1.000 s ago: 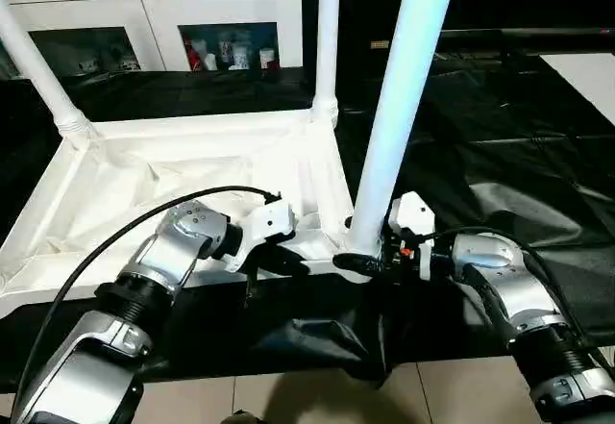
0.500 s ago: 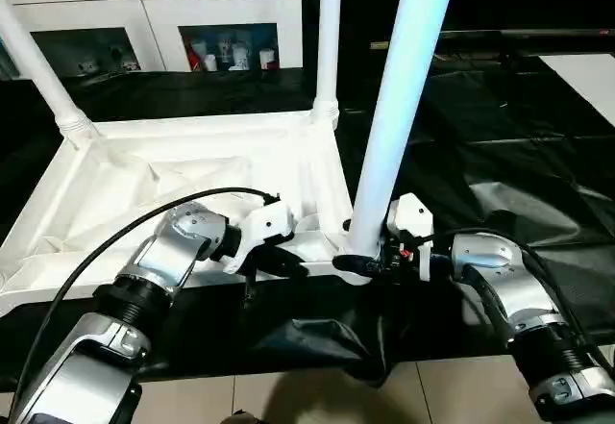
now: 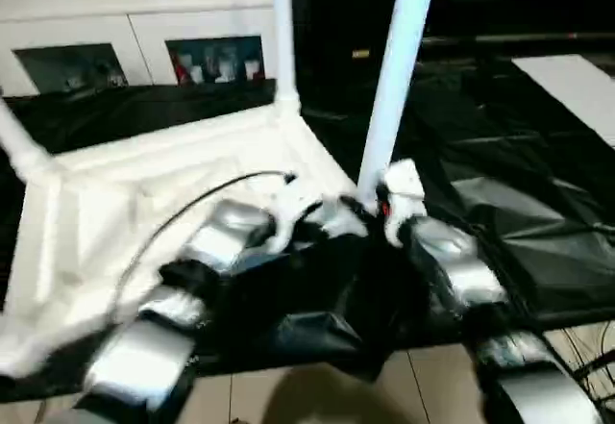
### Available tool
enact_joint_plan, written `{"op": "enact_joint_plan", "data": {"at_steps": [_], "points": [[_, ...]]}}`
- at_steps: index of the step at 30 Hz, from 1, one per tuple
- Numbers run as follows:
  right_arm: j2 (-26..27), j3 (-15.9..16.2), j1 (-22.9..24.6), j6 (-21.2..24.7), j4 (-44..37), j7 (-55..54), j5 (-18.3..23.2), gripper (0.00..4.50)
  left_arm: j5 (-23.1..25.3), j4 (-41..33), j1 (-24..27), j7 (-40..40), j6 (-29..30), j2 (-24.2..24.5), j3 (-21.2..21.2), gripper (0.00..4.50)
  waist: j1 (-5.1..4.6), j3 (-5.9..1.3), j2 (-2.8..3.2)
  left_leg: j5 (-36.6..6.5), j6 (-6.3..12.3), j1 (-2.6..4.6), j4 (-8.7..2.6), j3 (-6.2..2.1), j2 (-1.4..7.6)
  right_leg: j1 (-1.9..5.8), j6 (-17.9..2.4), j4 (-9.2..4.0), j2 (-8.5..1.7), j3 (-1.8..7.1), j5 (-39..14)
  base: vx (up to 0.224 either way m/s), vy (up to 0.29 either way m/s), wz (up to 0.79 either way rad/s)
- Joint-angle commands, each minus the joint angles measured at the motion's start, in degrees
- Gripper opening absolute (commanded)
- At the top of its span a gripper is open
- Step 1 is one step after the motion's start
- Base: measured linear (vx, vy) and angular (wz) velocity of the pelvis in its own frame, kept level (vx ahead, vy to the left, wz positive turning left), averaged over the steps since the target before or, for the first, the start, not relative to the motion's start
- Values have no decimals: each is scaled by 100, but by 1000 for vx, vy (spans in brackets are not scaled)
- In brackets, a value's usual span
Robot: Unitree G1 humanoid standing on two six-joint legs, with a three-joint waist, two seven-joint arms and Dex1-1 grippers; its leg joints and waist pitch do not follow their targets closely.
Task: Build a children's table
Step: Rotate leg to tighten
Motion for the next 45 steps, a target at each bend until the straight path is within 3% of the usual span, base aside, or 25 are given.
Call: {"op": "enact_joint_plan", "data": {"at_steps": [1, 6, 9, 14, 15, 16, 19, 22, 28, 34, 38, 41, 42, 45], "points": [[166, 68, 74, 279, 587, -358, -163, 271, -147, 283, -149, 868, 9, -100, 394, 0, -19, -352, -76, -1496, 64, 45, -436, -18, 64, 204, -1276, -470, -150, 166, -1097, 0, 0, 0], [375, -68, -230, 250, 951, -642, -160, 270, -78, 546, -276, 1035, -76, -194, 412, 0, -17, -363, -98, -1163, 391, 8, -398, 1, 38, 229, -1347, -466, -165, 162, -820, 0, 0, 0], [435, -170, -303, 126, 1049, -521, -45, 270, -27, 601, -268, 976, -164, -184, 366, 0, -14, -359, -98, -1165, 444, 2, -407, -5, 50, 228, -1333, -476, -175, 152, -963, 0, 0, 0], [502, -457, -371, -105, 1108, -280, 263, 270, 6, 739, -317, 896, -275, -171, 325, 0, -24, -341, -97, -1420, 379, 15, -446, -15, 68, 214, -1257, -504, -172, 151, -1285, 0, 0, 0], [480, -504, -375, -186, 1059, -136, 324, 326, 12, 716, -306, 820, -301, -144, 297, 0, -26, -339, -106, -1436, 377, 14, -449, -14, 72, 210, -1249, -507, -176, 154, -1288, 0, 0, 0], [460, -493, -376, -220, 1038, -50, 326, 340, 19, 707, -298, 779, -322, -128, 280, 0, -22, -346, -99, -1403, 394, 11, -447, -16, 75, 214, -1258, -500, -181, 156, -1224, 0, 0, 0], [414, -469, -383, -288, 1012, 143, 310, 361, 40, 705, -285, 671, -362, -104, 252, 0, -43, -360, -99, -1246, 454, -31, -439, -21, 67, 243, -1274, -480, -183, 146, -1008, 0, 0, 0], [361, -501, -360, -281, 921, 421, 349, 383, 61, 688, -261, 589, -388, -82, 226, 0, -38, -361, -106, -1146, 531, -13, -420, -4, 73, 227, -1391, -469, -180, 147, -826, 0, 0, 0], [222, -560, -301, -282, 791, 793, 408, 431, 95, 726, -257, 476, -491, -53, 179, 0, -30, -346, -95, -1218, 531, -5, -433, -1, 83, 220, -1417, -484, -183, 145, -966, 0, 0, 0], [-187, -416, 44, -245, 23, 1751, 523, 431, 198, 488, -88, -223, -713, 163, -64, 0, -4, -344, -106, -1108, 614, -27, -432, -6, 89, 242, -1387, -486, -186, 146, -799, 0, 0, 0], [-742, -36, 508, -254, -820, 2736, 464, 431, 119, 39, 154, -1112, -837, 450, -241, 0, 35, -350, -107, -1039, 647, -20, -428, -7, 112, 254, -1411, -477, -184, 144, -700, 0, 0, 0], [-997, 119, 718, -296, -1163, 3177, 458, 431, 75, -220, 303, -1600, -1140, 621, -359, 0, 43, -369, -94, -882, 721, -19, -403, 11, 114, 238, -1538, -421, -165, 149, -297, 0, 0, 0], [-1228, 210, 910, -298, -1492, 3563, 499, 431, -11, -550, 483, -2185, -1341, 816, -492, 0, 75, -376, -85, -858, 742, -21, -408, 0, 131, 252, -1545, -412, -168, 144, -209, 0, 0, 0], [-1433, 275, 1106, -245, -1871, 4027, 614, 431, -16, -848, 625, -2644, -1435, 1041, -645, 0, 143, -398, -65, -750, 815, 7, -375, 25, 155, 212, -1652, -364, -156, 157, 128, 0, 0, 0]]}}
